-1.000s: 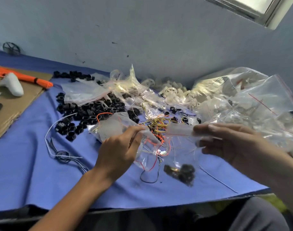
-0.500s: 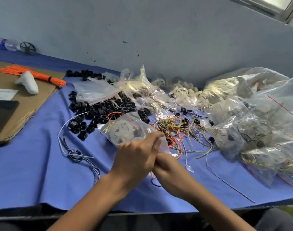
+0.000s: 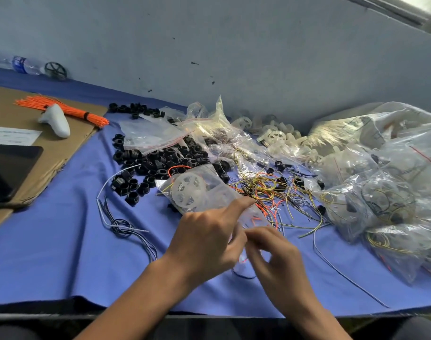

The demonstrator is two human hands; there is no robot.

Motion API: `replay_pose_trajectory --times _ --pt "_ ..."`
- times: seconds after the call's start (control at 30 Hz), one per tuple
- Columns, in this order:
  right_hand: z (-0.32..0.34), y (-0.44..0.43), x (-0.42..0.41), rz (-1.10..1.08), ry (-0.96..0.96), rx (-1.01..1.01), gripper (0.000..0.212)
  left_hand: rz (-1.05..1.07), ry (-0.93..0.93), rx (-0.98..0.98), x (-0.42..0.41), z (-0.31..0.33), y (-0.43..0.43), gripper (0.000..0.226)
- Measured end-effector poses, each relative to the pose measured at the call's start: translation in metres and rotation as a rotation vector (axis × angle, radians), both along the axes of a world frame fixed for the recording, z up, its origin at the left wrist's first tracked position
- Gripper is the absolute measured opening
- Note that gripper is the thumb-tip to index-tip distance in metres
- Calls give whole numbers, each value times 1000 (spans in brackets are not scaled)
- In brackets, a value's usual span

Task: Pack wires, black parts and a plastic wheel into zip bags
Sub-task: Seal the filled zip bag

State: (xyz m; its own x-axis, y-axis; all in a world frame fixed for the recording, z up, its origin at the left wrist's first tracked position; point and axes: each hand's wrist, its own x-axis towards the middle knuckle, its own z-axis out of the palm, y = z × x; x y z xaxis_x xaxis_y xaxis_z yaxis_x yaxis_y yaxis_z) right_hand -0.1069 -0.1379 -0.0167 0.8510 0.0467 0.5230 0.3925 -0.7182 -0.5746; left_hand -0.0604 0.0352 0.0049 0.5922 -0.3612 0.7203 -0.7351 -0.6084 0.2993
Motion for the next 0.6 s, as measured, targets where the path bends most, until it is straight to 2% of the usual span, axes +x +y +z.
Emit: replay_pose_trajectory --times 0.1,0.2,0.23,0.3,0.33,0.4,0.53,0.6 --pt "-6 -14 -2 -247 7 121 30 0 6 113 -7 -9 -1 78" --pt "9 -20 12 -276 202 140 36 -13 17 181 -16 -20 0 94" --pt "12 -22 22 -274 250 64 31 -18 15 196 -18 -23 3 97" --pt "17 -21 35 -269 297 -74 7 -25 7 222 -18 -30 9 103" --pt "20 -21 41 -274 316 -67 4 -17 0 217 -17 -33 13 102" --pt "26 -21 49 -228 376 73 15 34 -33 135 -11 -39 18 81" --pt "45 -15 62 -82 384 371 29 61 -183 58 -2 -37 16 16" --pt "64 -13 71 -49 369 488 24 64 -165 -59 6 -24 18 12"
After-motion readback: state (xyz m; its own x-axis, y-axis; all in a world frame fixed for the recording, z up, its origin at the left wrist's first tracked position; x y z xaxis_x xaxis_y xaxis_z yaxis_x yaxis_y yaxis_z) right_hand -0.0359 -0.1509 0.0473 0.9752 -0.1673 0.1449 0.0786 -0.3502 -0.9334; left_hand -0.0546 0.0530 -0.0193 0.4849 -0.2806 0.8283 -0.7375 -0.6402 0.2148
